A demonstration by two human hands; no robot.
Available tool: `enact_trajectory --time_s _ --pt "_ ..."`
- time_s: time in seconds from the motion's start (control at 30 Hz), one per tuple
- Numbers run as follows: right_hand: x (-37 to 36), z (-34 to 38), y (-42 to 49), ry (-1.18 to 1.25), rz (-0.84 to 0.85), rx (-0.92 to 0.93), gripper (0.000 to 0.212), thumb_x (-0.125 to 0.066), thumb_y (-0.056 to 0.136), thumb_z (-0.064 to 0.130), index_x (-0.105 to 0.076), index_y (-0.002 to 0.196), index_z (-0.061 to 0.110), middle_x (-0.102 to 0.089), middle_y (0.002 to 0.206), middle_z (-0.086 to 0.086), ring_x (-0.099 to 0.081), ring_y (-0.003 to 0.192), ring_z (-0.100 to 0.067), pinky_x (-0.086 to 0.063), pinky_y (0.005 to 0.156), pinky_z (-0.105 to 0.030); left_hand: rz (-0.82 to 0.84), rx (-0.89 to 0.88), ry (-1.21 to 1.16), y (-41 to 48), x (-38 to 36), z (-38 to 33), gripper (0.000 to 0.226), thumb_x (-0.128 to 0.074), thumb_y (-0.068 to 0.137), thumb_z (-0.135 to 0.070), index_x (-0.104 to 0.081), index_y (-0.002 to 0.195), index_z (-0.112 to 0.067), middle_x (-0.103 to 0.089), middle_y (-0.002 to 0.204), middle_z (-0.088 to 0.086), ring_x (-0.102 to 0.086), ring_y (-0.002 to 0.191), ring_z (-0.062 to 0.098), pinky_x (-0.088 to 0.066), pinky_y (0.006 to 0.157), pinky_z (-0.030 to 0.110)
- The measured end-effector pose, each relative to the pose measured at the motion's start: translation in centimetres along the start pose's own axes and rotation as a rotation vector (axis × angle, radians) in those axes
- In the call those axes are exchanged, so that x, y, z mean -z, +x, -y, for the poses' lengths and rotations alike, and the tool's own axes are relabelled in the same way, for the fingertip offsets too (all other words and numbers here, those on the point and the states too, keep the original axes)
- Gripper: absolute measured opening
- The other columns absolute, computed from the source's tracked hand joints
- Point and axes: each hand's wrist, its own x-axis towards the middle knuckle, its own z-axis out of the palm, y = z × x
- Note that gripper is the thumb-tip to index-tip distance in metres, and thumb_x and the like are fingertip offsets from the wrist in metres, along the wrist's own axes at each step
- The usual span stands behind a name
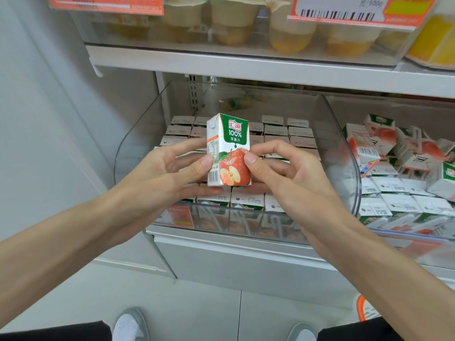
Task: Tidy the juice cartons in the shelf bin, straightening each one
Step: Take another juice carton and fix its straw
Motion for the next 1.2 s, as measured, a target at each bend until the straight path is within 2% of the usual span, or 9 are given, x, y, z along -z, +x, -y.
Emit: enact_trajectory --time_s 0.13,0.3,0.4,0.5,0.7,0.9,1.07,1.2 --pt "-0.04 -0.04 -0.08 -0.024 0.02 0.008 0.008 -0.071 0.099 0.021 -0.071 0.103 0.014 -0.082 0.098 -0.01 -0.079 0.094 -0.029 -0.063 0.09 -0.032 0.114 0.017 0.019 -0.23 0.05 -0.15 0.038 -0.048 0.109 -0.016 -0.062 0.144 -0.018 -0.074 0.134 0.004 -0.07 0.126 0.024 -0.057 0.102 0.033" --pt "-0.11 -0.21 0.18 -0.067 0.025 0.017 0.005 -0.072 0.099 0.022 -0.072 0.1 0.018 -0.082 0.099 -0.004 -0.079 0.094 -0.023 -0.061 0.099 -0.043 0.095 0.048 -0.003 -0.32 0.4 0.06 0.042 -0.052 0.106 -0.014 -0.055 0.147 -0.022 -0.075 0.131 0.006 -0.072 0.123 0.028 -0.055 0.105 0.034" --pt "-0.07 -0.17 0.25 -0.125 0.006 0.053 0.01 -0.076 0.095 0.026 -0.076 0.099 0.016 -0.082 0.103 0.004 -0.078 0.096 -0.013 -0.062 0.096 -0.042 0.095 0.051 -0.014 -0.37 0.45 0.15 0.044 -0.053 0.105 -0.014 -0.053 0.148 -0.022 -0.075 0.13 0.009 -0.072 0.122 0.031 -0.054 0.107 0.036" --pt "0.0 -0.24 0.23 -0.166 -0.001 0.067 0.012 -0.08 0.091 0.029 -0.079 0.1 0.02 -0.081 0.103 0.002 -0.076 0.098 -0.019 -0.061 0.097 -0.044 0.089 0.057 -0.023 -0.33 0.43 0.11 0.045 -0.054 0.105 -0.015 -0.052 0.148 -0.022 -0.075 0.13 0.011 -0.072 0.121 0.032 -0.054 0.108 0.036" --pt "0.38 -0.42 0.47 -0.138 -0.026 0.062 0.012 -0.079 0.093 0.012 -0.081 0.104 0.016 -0.08 0.102 -0.005 -0.077 0.094 -0.024 -0.063 0.087 -0.026 0.054 0.069 -0.01 -0.18 0.3 0.04 0.044 -0.054 0.105 -0.016 -0.052 0.148 -0.022 -0.076 0.129 0.009 -0.073 0.119 0.03 -0.055 0.106 0.037" --pt "0.33 -0.3 0.54 -0.114 -0.056 0.064 0.013 -0.083 0.089 0.012 -0.079 0.1 0.017 -0.081 0.092 -0.006 -0.075 0.073 -0.012 -0.063 0.075 -0.022 0.023 0.079 -0.029 -0.16 -0.07 -0.18 0.04 -0.052 0.105 -0.016 -0.056 0.145 -0.019 -0.078 0.124 0.009 -0.076 0.113 0.03 -0.061 0.097 0.039" --pt "0.28 -0.2 0.56 -0.098 -0.048 0.058 0.011 -0.082 0.089 0.01 -0.079 0.098 0.015 -0.08 0.088 -0.006 -0.074 0.069 -0.01 -0.059 0.068 -0.018 0.026 0.08 -0.026 -0.13 0.0 -0.15 0.041 -0.053 0.103 -0.016 -0.057 0.143 -0.021 -0.078 0.124 0.007 -0.077 0.111 0.029 -0.062 0.096 0.037" --pt "0.31 -0.05 0.46 -0.105 -0.053 0.074 0.005 -0.079 0.093 0.014 -0.081 0.095 0.017 -0.08 0.085 0.001 -0.074 0.071 -0.009 -0.056 0.066 -0.014 0.026 0.073 -0.003 -0.14 0.14 -0.05 0.04 -0.054 0.104 -0.016 -0.058 0.144 -0.021 -0.078 0.125 0.006 -0.076 0.114 0.028 -0.061 0.098 0.037"
